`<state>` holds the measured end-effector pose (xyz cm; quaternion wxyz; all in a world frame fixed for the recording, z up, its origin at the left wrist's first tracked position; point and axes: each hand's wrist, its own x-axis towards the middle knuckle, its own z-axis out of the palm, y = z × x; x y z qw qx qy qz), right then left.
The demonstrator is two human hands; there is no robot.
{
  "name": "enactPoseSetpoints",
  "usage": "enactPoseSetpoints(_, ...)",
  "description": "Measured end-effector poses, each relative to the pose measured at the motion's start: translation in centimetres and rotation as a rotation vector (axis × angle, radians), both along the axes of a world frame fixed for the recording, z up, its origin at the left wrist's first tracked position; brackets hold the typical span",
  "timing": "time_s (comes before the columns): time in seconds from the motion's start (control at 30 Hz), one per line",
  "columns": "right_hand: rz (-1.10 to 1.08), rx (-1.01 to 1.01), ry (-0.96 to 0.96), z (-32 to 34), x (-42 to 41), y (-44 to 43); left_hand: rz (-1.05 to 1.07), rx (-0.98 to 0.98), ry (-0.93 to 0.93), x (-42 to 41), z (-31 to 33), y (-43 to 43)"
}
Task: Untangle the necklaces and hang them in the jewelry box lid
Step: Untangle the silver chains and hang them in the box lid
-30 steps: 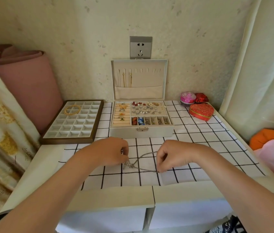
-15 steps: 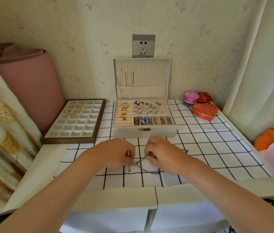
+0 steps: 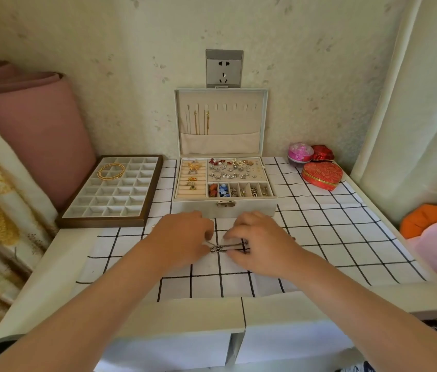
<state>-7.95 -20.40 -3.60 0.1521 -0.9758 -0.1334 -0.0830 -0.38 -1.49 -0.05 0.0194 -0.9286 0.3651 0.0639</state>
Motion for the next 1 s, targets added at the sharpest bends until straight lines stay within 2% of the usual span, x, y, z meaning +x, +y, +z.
enactPoseSetpoints(0.07,0.074,-0.002,-0.028,-0.5,0.4,0.6,-0.043,-0.042,-0.020,-0.3,-0.3,-0.3)
enactPoseSetpoints(0.17,0.131,-0.096,-0.121,-0.5,1.1,0.7,-0.068,-0.167,0.088,-0.7,-1.0,-0.6)
enactPoseSetpoints(0.27,0.126,-0.109,-0.085,-0.4,1.1,0.7,-0.046,-0.273,0.149,-0.6,-1.5,-0.9)
enactPoseSetpoints(0.33,0.045,0.071,0.020,0.0,0.8,0.7,-0.021,-0.333,0.198,-0.4,-1.5,-1.0)
enactPoseSetpoints(0.47,-0.137,0.464,0.235,1.6,0.8,0.5,0.119,-0.622,0.509,0.0,-0.8,-1.0)
enactPoseSetpoints(0.57,-0.166,0.779,0.375,2.5,1.0,0.4,0.159,-0.782,0.681,0.2,0.0,-1.0)
enactPoseSetpoints(0.63,-0.187,0.889,0.451,3.0,0.9,0.5,0.174,-0.817,0.723,0.3,0.4,-0.9)
enactPoseSetpoints(0.73,-0.225,0.947,0.479,3.8,0.8,0.7,0.168,-0.810,0.728,0.5,0.7,-0.7)
enactPoseSetpoints(0.9,-0.200,0.870,0.434,4.5,0.8,0.5,0.160,-0.645,0.597,0.5,0.8,-0.5)
enactPoseSetpoints(0.93,-0.202,0.856,0.431,4.4,0.8,0.4,0.178,-0.662,0.595,0.5,0.8,-0.6)
enactPoseSetpoints(1.0,-0.208,0.838,0.417,4.3,0.9,0.3,0.246,-0.786,0.706,0.4,1.0,-0.7)
